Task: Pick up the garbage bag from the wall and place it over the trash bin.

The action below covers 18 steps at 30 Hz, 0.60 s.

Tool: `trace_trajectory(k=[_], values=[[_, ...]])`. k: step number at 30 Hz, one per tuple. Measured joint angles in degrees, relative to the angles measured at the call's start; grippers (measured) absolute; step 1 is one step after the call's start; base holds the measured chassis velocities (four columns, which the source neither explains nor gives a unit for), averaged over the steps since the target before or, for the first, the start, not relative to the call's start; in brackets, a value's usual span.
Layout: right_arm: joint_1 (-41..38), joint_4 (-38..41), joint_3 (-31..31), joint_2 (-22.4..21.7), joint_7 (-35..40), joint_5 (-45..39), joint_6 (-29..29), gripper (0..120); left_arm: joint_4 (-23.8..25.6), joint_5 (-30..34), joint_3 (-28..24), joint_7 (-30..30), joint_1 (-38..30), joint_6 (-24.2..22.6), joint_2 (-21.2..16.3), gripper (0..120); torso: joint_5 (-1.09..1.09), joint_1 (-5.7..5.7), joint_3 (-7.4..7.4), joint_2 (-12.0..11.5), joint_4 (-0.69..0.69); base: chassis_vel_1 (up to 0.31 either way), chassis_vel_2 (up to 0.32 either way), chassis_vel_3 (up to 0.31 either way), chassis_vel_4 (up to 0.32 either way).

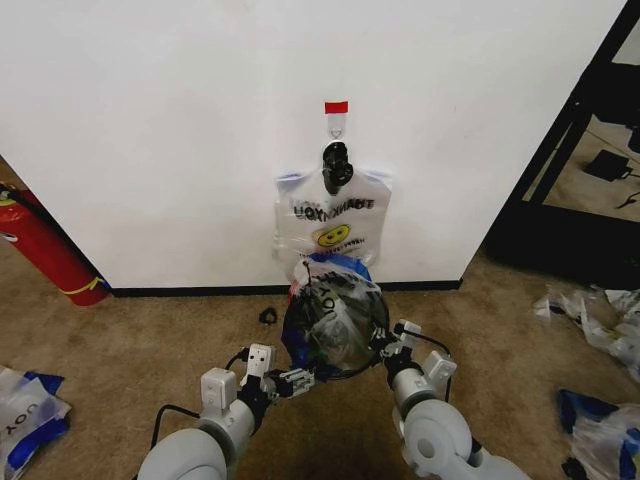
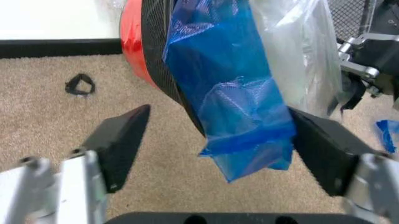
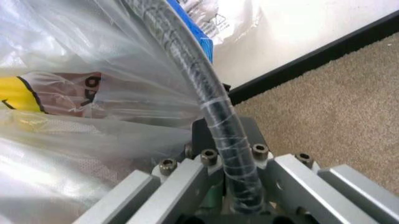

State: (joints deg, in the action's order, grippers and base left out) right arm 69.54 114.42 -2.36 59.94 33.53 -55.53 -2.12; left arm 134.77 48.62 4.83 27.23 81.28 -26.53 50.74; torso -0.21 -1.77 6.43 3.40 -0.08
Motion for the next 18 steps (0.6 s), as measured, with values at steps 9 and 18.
trace_trajectory(k=[9, 18], values=[[0.11, -0.04, 0.14, -0.25, -0.07, 0.32, 0.16, 0, 0.62, 2.83, -0.01, 1.25, -0.27, -0.62, 0.2, 50, 0.0, 0.0, 0.0, 0.0, -0.01, 0.0, 0.0, 0.0, 0.0], [0.03, 0.04, 0.67, -0.4, -0.12, 0.42, 0.21, 0, 1.46, 4.06, 0.85, 1.58, 1.24, -0.78, -0.04, 15, 0.0, 0.0, 0.0, 0.0, -0.01, 0.0, 0.0, 0.0, 0.0]])
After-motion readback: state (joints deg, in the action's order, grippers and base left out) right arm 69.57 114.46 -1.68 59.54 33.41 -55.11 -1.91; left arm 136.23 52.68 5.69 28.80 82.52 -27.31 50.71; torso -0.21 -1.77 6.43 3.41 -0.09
